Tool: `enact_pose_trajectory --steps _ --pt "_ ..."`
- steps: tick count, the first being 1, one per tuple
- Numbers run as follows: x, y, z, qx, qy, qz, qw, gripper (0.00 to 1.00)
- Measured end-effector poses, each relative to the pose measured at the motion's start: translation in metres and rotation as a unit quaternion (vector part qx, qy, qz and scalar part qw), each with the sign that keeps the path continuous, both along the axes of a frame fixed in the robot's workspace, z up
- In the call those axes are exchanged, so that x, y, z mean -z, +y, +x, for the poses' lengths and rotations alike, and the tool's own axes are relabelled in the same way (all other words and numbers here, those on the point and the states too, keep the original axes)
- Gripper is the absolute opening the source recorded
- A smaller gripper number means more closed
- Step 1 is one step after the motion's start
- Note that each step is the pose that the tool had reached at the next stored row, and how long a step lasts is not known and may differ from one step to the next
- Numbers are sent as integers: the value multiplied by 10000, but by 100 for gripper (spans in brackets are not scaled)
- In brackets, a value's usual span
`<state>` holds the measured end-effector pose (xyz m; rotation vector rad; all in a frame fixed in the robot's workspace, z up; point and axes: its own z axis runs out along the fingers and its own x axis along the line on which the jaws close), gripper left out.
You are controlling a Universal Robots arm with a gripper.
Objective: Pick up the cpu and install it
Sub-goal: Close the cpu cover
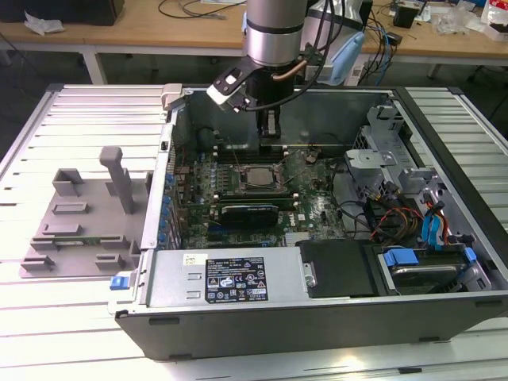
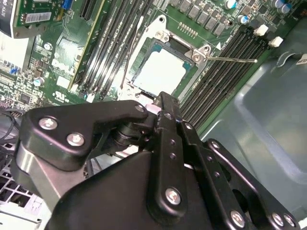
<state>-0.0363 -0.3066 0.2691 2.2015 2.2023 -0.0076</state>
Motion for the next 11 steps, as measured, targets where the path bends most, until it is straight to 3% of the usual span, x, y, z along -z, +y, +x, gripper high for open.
enact_pose_trajectory --steps 11 --pt "-35 0 56 0 1 -2 10000 11"
